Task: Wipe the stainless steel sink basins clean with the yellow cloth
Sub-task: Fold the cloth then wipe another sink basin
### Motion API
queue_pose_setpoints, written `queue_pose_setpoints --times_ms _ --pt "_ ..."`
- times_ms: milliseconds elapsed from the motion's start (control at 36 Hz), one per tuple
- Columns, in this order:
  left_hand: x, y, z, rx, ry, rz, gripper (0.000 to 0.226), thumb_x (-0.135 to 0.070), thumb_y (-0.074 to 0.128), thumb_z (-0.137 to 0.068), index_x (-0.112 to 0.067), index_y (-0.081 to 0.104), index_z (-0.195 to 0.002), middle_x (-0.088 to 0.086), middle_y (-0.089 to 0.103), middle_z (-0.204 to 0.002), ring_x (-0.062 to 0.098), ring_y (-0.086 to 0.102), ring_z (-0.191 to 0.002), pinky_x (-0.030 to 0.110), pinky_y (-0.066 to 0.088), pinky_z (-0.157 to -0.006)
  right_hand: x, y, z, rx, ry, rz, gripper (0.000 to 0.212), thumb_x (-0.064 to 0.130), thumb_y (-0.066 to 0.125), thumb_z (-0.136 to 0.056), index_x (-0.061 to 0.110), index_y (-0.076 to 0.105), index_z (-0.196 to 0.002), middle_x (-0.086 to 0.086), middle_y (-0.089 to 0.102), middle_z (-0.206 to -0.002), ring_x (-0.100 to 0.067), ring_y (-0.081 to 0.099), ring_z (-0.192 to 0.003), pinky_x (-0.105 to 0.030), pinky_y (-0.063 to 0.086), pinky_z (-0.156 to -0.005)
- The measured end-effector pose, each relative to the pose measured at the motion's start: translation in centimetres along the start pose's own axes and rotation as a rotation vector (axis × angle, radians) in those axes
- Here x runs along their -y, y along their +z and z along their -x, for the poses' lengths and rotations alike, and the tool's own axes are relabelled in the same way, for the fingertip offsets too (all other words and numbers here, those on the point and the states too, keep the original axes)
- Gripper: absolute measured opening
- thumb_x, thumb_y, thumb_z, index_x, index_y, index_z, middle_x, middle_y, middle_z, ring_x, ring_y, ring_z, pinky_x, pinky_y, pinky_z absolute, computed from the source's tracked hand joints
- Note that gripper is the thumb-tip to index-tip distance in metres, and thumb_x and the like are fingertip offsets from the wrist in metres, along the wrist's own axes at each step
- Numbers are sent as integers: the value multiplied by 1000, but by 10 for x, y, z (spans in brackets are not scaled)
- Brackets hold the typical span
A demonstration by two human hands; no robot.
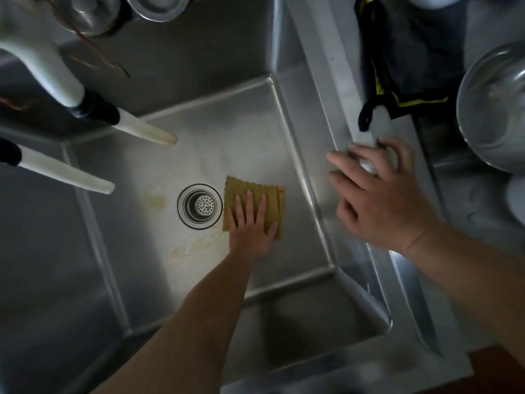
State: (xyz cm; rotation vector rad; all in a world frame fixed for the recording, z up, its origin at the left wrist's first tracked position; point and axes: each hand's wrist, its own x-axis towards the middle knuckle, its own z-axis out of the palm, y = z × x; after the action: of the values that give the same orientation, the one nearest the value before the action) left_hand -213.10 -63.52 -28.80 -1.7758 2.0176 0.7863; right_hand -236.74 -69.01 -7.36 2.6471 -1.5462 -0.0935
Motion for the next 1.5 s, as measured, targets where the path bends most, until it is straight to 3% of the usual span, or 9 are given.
queue_pose_setpoints --times_ms 250,361,472,611,778,972,1083,1306,1500 --pt "-2 15 68 294 61 -68 114 -87 50 -66 -19 23 -154 18 27 -159 44 39 -139 67 39 -103 1 1 3 47 -27 54 40 25 29 -89 8 62 -101 -9 57 -134 -39 51 -122 -58 26 -106" --pt "-12 -18 81 546 61 113 90 -66 45 -92 -32 -6 -157 2 -28 -160 36 -22 -148 62 -6 -118 0 0 4 41 -54 74 37 24 35 -88 8 65 -104 -11 58 -133 -41 50 -121 -60 27 -106" --pt "-7 -47 88 670 -119 580 57 -45 46 -101 -19 36 -151 3 24 -161 28 25 -147 48 22 -120 10 -3 4 42 -55 84 30 16 52 -83 10 67 -109 -15 59 -131 -42 49 -120 -65 26 -107" --pt "33 -87 111 313 -240 642 41 -26 48 -103 -13 48 -141 9 51 -141 30 53 -124 37 43 -105 79 -11 6 149 -95 -235 34 13 63 -76 14 70 -109 -13 62 -124 -36 46 -119 -57 32 -105" --pt "146 -52 144 166 -628 511 61 -35 63 -89 -23 42 -145 12 38 -151 35 40 -136 44 35 -113 176 29 1 879 154 -622 60 29 55 -96 24 34 -151 -4 27 -159 -28 28 -145 -45 28 -118" --pt "249 18 144 132 -620 268 64 -56 53 -60 -20 63 -113 13 64 -112 38 60 -106 45 52 -92 217 111 -4 1050 474 -620 27 26 54 -96 9 64 -114 -15 64 -120 -33 63 -107 -35 51 -83" --pt "241 -6 136 -38 -662 420 87 -44 77 -66 -16 43 -141 25 43 -139 46 43 -129 51 39 -108 227 138 0 1010 266 -359 51 44 62 -89 14 56 -129 -13 53 -132 -37 58 -115 -44 51 -92" --pt "233 -12 109 62 -747 447 96 -60 56 -88 -35 -7 -157 10 -18 -164 34 -13 -151 52 2 -121 228 152 24 960 -373 -233 36 19 43 -101 16 56 -134 -13 53 -134 -34 56 -115 -40 47 -91" --pt "228 -1 110 78 -718 464 94 -64 47 -91 -38 -19 -153 12 -31 -159 33 -26 -148 55 -6 -121 213 140 -14 1395 -267 -412 21 23 54 -92 21 67 -110 -6 64 -117 -25 61 -106 -28 45 -85"
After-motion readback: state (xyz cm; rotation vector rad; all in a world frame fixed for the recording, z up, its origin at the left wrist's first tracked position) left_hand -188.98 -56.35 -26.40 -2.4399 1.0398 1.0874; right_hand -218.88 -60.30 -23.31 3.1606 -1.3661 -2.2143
